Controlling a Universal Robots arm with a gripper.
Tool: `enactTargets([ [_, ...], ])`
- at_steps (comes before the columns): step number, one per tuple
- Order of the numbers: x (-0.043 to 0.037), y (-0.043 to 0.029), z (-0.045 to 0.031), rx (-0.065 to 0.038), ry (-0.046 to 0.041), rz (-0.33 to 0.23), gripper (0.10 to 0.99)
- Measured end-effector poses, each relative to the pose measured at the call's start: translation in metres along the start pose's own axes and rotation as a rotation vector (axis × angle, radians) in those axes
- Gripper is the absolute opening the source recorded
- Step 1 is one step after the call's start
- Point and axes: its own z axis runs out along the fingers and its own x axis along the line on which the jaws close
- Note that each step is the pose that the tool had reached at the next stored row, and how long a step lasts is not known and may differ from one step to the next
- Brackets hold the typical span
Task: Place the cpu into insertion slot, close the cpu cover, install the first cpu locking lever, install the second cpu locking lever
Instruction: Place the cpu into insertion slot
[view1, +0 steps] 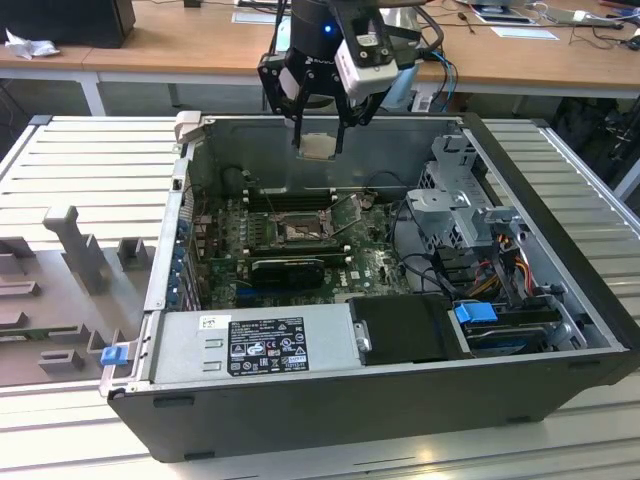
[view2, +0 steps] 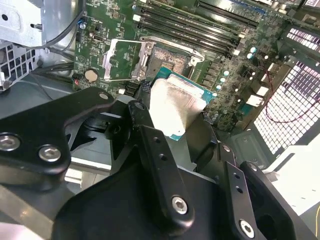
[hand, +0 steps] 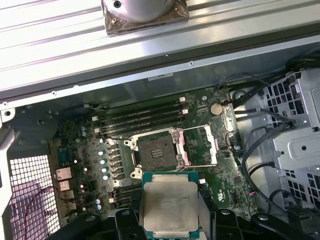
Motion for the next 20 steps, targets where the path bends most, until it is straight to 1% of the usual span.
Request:
enactTargets([
  [16,0.0,0.0,0.0003,-0.001,-0.0044,0.05,0.525],
  [20,0.0,0.0,0.0004,-0.001,-0.0064,0.072,0.525],
])
